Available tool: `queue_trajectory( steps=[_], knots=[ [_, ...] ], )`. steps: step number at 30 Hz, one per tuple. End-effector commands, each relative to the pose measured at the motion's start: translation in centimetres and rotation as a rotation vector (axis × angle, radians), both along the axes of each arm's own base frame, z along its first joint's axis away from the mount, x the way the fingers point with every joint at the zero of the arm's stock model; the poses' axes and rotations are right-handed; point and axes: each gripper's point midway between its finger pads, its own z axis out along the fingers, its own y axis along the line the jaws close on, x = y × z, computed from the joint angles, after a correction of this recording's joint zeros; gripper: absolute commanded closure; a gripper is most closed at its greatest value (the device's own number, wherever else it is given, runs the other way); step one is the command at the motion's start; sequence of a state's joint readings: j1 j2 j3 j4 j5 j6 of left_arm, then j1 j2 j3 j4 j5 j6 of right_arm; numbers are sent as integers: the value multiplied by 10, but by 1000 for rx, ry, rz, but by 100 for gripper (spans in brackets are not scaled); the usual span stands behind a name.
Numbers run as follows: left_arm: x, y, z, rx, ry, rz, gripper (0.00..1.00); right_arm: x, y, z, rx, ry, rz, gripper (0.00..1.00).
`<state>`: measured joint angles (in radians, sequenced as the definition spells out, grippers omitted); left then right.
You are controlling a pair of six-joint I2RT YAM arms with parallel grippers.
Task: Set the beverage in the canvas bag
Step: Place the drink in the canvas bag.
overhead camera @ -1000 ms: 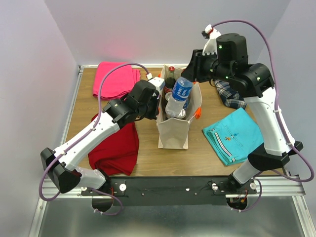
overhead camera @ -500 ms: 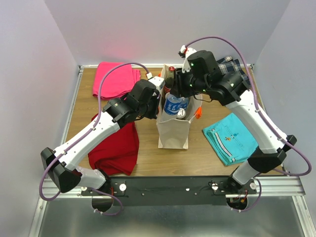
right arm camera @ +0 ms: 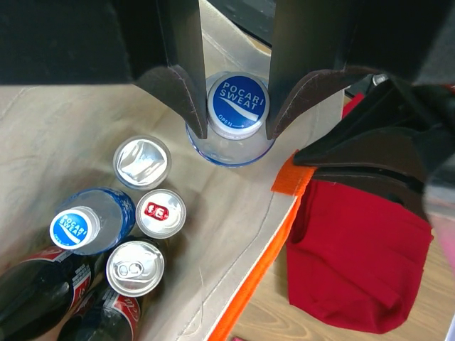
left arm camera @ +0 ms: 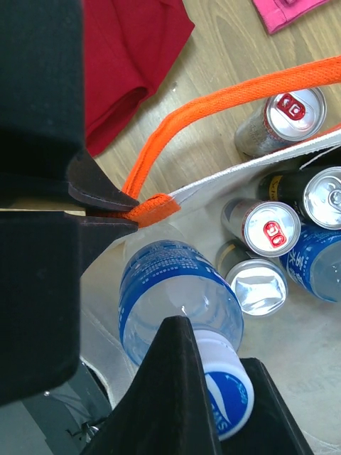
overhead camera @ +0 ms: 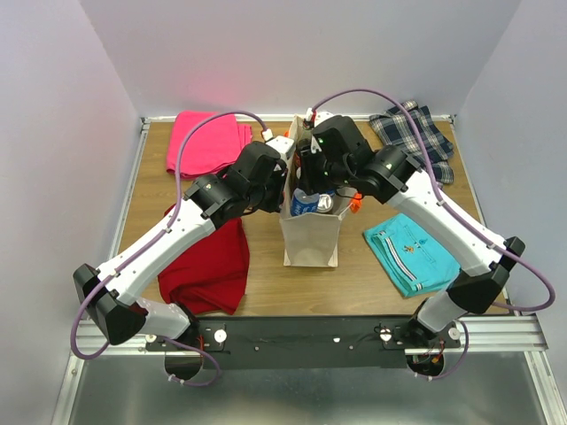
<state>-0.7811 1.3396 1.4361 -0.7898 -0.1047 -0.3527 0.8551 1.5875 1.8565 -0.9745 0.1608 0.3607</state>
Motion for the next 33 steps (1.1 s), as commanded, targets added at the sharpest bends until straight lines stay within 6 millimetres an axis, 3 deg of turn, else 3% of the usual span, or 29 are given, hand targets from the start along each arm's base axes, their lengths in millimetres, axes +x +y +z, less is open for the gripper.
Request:
queue_trajectory(
  steps=[1, 33],
  knots=[
    [8, -9, 66, -144, -152, 7, 100, -1, 7, 30, 123, -77, -21, 99],
    [4, -16, 76, -202, -170, -30, 100, -9, 24, -69, 5, 25, 41, 99]
  ],
)
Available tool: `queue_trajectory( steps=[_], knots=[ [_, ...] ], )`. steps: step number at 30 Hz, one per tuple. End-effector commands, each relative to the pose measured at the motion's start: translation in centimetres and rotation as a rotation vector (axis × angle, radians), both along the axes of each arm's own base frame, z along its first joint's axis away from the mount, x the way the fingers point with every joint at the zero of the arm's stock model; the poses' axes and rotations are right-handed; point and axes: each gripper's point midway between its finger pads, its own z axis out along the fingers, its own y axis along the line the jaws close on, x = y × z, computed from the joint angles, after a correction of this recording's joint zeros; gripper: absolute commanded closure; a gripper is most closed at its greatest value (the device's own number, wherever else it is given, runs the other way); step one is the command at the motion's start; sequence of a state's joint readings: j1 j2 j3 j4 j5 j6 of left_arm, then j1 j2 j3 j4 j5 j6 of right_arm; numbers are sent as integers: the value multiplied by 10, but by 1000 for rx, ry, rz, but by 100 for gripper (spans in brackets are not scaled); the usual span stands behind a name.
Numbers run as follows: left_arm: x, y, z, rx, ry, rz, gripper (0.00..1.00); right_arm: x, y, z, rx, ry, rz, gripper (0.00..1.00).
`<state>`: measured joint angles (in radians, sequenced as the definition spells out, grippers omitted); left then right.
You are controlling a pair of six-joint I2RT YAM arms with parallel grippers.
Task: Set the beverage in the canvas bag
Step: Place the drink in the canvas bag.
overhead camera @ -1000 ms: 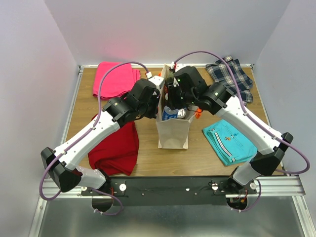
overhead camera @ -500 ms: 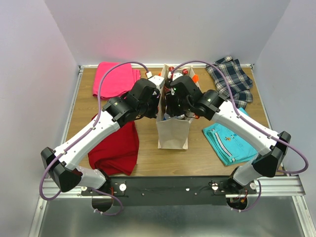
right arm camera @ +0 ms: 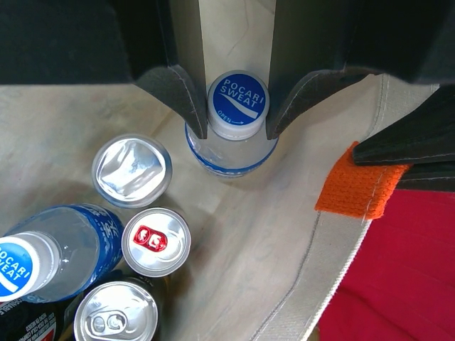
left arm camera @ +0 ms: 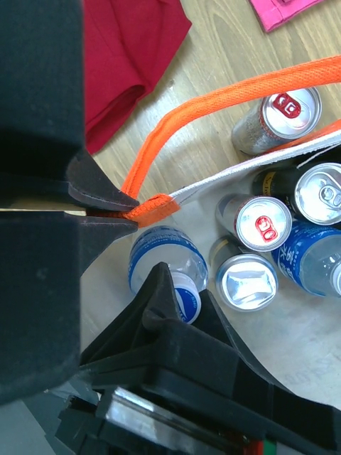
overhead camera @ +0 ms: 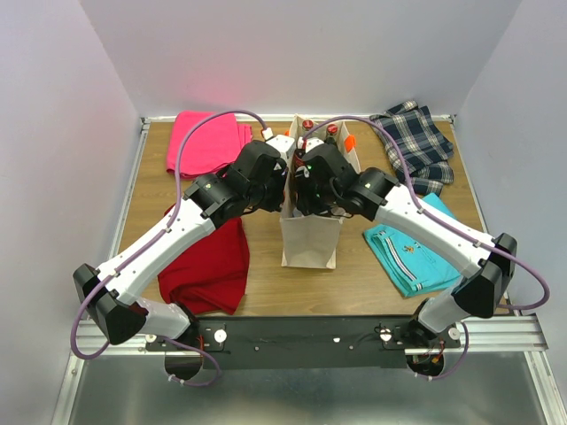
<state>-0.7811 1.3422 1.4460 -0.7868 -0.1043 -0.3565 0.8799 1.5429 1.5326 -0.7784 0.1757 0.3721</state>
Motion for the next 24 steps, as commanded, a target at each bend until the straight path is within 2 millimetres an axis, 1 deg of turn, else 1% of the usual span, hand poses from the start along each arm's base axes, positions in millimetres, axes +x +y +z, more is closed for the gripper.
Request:
queue_trajectory(
  steps=[1, 6, 12, 19, 22, 24],
  knots=[
    [2, -15, 72, -194, -165, -34, 100, -2, 19, 6, 60, -21, 35, 99],
    [-2, -20, 69, -210, -153, -67, 99, -6, 24, -3, 58, 4, 66, 99],
    [-7, -24, 69, -241, -161, -97, 97, -10, 27, -14, 52, 38, 91, 99],
    [-11, -26, 63, -245, -142, -118, 94, -14, 27, -36, 16, 82, 103, 99],
    [-12, -24, 59, -239, -137, -113, 94, -15, 27, -40, 14, 93, 105, 99],
    [-13, -22, 54, -229, -132, -109, 94, -16, 27, -38, 17, 92, 106, 99]
  ],
)
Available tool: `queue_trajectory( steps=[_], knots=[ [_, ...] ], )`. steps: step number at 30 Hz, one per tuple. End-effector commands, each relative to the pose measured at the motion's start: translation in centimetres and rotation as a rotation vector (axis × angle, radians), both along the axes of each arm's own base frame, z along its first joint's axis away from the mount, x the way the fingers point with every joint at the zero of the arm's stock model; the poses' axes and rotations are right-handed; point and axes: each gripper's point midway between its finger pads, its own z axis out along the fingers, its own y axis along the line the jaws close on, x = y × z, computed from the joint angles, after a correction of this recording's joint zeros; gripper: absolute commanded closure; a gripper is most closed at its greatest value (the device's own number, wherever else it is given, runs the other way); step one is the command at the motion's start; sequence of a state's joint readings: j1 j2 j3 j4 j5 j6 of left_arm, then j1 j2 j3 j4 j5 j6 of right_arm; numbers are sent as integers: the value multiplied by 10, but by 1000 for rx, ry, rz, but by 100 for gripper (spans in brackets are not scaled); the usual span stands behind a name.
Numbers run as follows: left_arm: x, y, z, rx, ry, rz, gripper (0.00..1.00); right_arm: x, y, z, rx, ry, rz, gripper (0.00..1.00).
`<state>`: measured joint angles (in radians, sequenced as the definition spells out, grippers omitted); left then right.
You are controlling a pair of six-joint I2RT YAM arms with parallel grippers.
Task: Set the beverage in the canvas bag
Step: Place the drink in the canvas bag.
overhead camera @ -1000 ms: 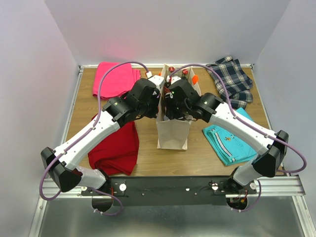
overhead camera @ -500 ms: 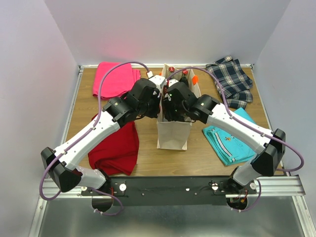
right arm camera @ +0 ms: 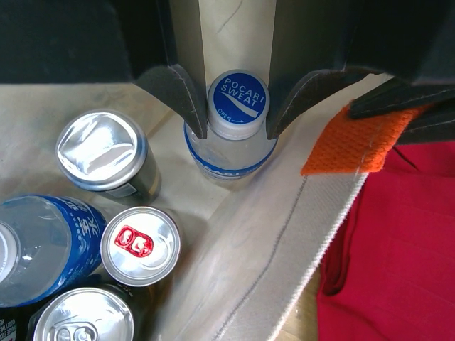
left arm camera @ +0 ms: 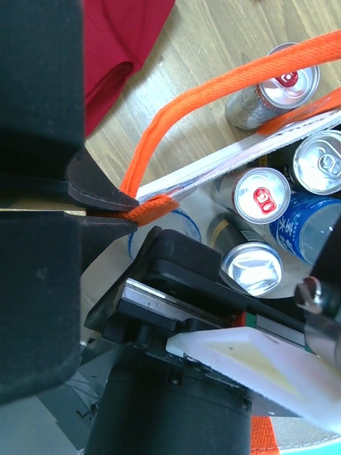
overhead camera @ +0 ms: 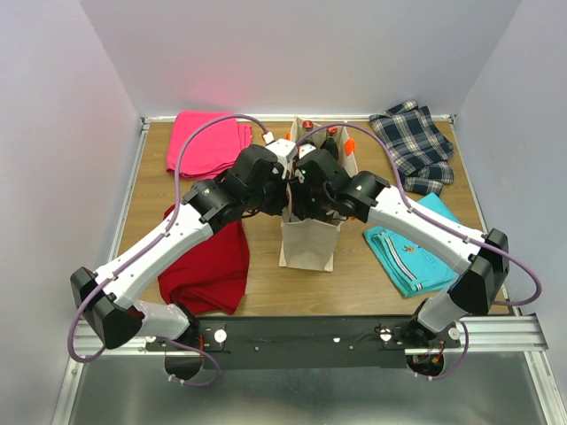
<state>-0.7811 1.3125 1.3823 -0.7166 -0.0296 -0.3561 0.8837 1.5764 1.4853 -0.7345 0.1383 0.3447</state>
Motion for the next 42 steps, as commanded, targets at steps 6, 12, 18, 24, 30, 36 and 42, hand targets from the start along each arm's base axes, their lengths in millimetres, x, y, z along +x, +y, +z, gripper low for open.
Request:
queue_trajectory(
  steps=[6, 12, 18, 24, 30, 36, 42],
  knots=[
    [-10, -7, 45, -152, -120, -53, 94, -16, 21, -17, 36, 81, 73, 99],
    [-16, -7, 36, -152, -119, -70, 94, -13, 25, -12, 44, 74, 76, 99],
    [-19, -7, 31, -137, -125, -85, 95, -7, 32, -3, 60, 57, 76, 99],
    [-15, -2, 29, -117, -140, -53, 94, -14, 25, -30, 13, 106, 75, 99],
    [-13, 3, 28, -116, -149, -17, 86, -21, 17, -38, 0, 128, 73, 99],
    [-12, 8, 26, -134, -163, 17, 68, -18, 20, -16, 30, 93, 74, 99],
    [-9, 7, 38, -170, -189, 31, 46, -17, 22, -11, 29, 90, 82, 99]
  ],
)
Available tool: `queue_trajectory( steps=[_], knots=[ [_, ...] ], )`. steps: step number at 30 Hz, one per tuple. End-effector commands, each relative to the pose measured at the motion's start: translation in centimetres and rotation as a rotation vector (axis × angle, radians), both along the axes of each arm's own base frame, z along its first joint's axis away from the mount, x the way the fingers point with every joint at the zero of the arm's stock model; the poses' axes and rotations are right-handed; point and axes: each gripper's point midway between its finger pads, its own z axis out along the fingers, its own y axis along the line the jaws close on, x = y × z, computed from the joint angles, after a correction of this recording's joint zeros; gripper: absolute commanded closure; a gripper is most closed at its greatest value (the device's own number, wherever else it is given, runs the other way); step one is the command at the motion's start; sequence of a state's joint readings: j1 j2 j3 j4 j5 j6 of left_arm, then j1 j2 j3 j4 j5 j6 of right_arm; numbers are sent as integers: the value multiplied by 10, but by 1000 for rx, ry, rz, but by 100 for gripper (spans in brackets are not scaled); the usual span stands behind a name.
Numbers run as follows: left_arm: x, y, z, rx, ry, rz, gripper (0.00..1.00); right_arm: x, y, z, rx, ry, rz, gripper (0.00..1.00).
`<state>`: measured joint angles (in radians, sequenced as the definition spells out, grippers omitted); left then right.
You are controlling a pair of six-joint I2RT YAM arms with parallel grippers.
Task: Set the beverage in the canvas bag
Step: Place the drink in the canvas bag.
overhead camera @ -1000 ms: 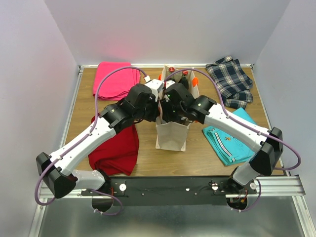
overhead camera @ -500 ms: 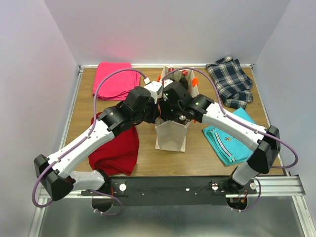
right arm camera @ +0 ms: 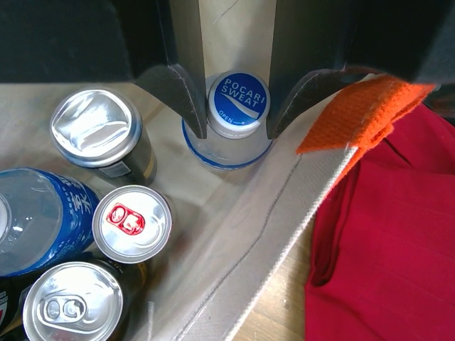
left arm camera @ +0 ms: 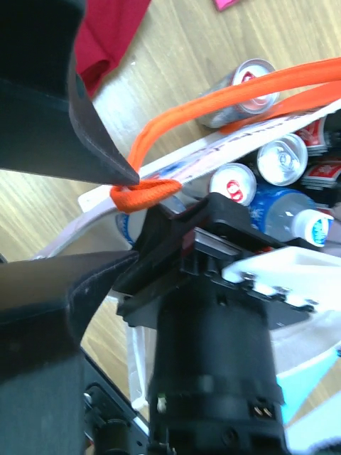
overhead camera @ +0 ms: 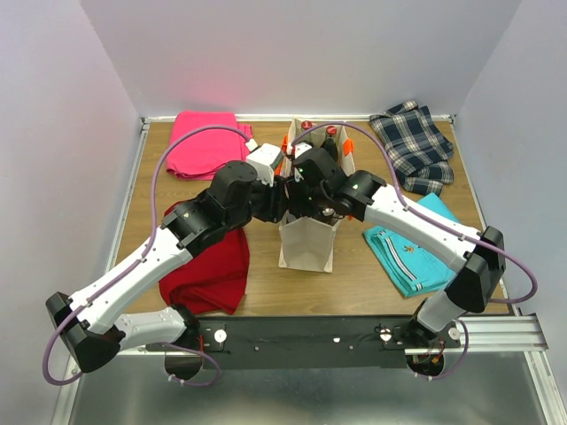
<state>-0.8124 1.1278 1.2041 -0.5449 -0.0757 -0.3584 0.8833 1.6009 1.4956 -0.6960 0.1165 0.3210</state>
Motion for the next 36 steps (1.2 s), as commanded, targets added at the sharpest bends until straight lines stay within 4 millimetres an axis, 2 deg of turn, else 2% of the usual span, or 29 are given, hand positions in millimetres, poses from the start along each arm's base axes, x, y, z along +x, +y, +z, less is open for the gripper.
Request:
queue_trajectory(
  steps=[1, 5, 10, 15, 23, 31, 36],
  knots=[
    [5, -2, 20, -58, -49, 21, 42, -23, 11, -10, 12, 103, 52, 99],
    [4, 1, 24, -61, -63, 31, 36, -20, 11, -2, 14, 89, 48, 99],
    [4, 4, 28, -61, -78, 36, 35, -13, 16, 12, 25, 55, 51, 99],
    [1, 6, 25, -61, -73, 31, 35, -8, 17, 14, 10, 41, 56, 99],
    [-2, 14, 29, -62, -89, 48, 35, -12, 15, -7, -5, 75, 53, 99],
    [-1, 22, 41, -79, -127, 76, 34, -24, 9, -37, -43, 139, 65, 99],
    [2, 26, 46, -83, -148, 103, 32, -31, 1, -43, -62, 162, 64, 99]
  ],
)
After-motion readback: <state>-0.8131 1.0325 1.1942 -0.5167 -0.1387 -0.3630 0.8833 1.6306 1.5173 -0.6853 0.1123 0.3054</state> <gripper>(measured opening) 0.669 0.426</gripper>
